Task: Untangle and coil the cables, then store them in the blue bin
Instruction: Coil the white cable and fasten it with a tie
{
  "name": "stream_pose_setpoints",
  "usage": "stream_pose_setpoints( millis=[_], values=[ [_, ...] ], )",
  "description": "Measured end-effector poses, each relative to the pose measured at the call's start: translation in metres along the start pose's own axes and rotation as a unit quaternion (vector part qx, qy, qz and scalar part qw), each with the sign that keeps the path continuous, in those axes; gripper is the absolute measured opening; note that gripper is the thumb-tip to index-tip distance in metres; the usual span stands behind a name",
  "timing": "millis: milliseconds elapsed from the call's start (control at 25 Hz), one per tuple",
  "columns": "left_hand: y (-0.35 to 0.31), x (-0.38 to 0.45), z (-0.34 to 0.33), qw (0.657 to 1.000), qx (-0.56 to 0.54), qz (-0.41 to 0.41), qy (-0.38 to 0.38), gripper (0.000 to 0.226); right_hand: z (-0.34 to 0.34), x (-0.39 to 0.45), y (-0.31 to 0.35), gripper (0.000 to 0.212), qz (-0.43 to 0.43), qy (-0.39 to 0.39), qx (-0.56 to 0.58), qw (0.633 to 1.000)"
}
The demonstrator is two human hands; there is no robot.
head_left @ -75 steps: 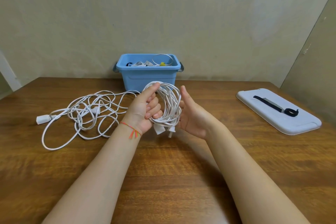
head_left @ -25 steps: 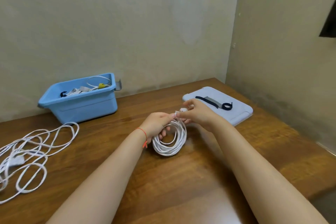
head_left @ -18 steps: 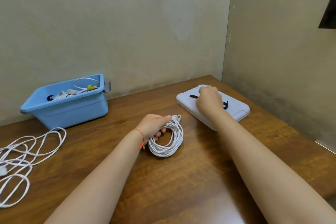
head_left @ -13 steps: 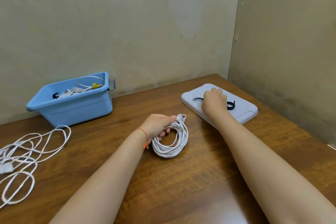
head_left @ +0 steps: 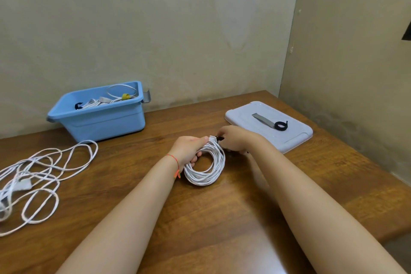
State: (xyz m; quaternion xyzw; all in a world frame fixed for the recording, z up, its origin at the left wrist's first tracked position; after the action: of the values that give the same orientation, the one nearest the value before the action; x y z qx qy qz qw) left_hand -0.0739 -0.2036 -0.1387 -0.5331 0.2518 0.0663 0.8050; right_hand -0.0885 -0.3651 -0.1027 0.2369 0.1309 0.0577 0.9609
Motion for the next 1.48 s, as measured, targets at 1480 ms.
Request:
stream_pose_setpoints(
  millis=[1480],
  values=[
    [0.057, -0.115, 0.104, 0.831, 0.231, -0.288, -0.416, 0.033, -0.079, -0.050, 0.147, 0.023, 0.267, -0.144, 0.346, 0.888]
  ],
)
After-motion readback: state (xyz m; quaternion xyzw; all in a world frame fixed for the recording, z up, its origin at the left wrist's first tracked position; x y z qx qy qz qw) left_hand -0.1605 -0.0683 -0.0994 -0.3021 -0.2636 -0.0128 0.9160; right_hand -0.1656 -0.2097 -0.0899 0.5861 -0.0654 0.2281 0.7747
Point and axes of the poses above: each hand's wrist, its own x-axis towards the middle knuckle, its own z-axis out of the back of the hand, y = z × x, the point moved 2 cm from there along x, towards the middle knuckle, and after that the axes turned 13 degrees about z, right-handed, at the moved point
